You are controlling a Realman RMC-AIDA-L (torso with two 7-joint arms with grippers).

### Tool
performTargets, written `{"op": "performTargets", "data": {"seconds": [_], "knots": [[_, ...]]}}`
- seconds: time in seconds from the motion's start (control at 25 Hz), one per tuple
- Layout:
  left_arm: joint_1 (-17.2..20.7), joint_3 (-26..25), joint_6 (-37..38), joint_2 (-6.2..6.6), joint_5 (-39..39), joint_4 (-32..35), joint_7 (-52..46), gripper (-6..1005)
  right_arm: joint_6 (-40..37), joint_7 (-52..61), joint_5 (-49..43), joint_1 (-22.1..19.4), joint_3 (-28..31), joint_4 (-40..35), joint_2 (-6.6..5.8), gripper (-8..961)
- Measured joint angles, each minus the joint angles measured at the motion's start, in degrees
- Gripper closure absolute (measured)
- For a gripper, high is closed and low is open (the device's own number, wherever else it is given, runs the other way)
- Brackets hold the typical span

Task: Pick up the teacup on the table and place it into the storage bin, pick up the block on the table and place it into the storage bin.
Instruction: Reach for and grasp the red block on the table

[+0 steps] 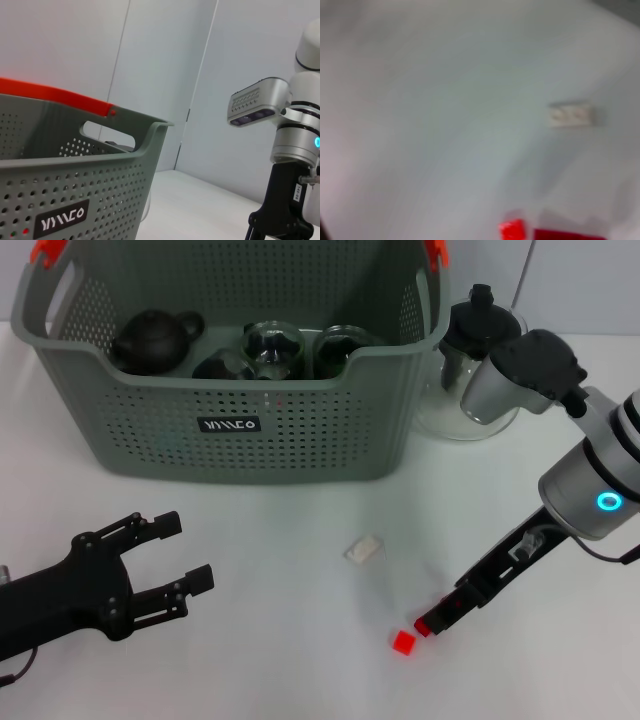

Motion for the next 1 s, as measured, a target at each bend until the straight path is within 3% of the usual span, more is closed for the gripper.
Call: {"op": "performTargets", "data": {"seconds": [0.44, 1.0], "knots": [[0.00, 0.00, -0.49, -0.04, 0.00, -0.11, -0.16, 155, 3.76, 7.65, -3.32, 0.70, -9.97, -0.99, 0.31, 175], [0.09, 0.00, -1.28, -0.04, -0.01, -0.63, -0.07, 156, 5.72, 13.55, -3.99, 3.34, -17.69, -1.41, 0.50, 178]]}}
